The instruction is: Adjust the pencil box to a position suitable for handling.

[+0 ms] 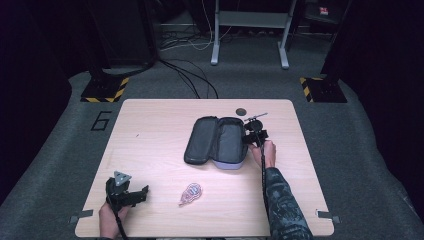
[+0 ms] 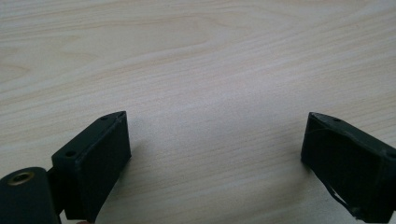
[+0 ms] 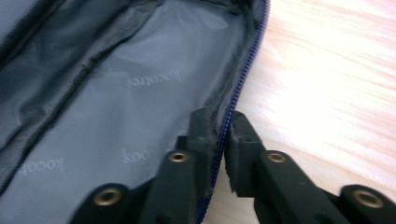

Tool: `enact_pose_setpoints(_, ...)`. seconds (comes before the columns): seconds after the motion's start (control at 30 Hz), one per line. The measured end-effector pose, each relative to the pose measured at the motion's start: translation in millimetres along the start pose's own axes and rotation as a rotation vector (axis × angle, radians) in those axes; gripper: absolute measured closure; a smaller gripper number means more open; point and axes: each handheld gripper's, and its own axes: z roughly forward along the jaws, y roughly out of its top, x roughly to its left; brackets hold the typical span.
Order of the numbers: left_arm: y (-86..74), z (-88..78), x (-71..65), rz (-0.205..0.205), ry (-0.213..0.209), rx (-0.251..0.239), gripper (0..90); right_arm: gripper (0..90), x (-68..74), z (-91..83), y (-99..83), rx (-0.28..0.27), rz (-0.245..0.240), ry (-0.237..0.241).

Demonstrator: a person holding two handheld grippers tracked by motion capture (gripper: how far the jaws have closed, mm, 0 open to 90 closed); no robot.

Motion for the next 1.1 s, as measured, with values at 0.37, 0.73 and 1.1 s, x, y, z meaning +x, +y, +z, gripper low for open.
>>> enact_pose_setpoints(0.37, -0.1, -0.1, -0.3, -0.003, -0.002, 0.001, 8.1, 85.9, -9.5, -15.9, -16.5, -0.016, 0.063, 0.014)
enact_pose_setpoints(0.73, -0.2, -0.1, -0.6, -0.006, -0.004, 0.002, 8.2, 81.6, 0.6, -30.1, -41.4, -0.024, 0.087, 0.080)
enact_pose_setpoints(1.1, -0.1, -0.1, -0.6, -0.006, -0.004, 0.003, 8.2, 44.4, 15.5, -48.1, -38.5, -0.041, 0.053, 0.090)
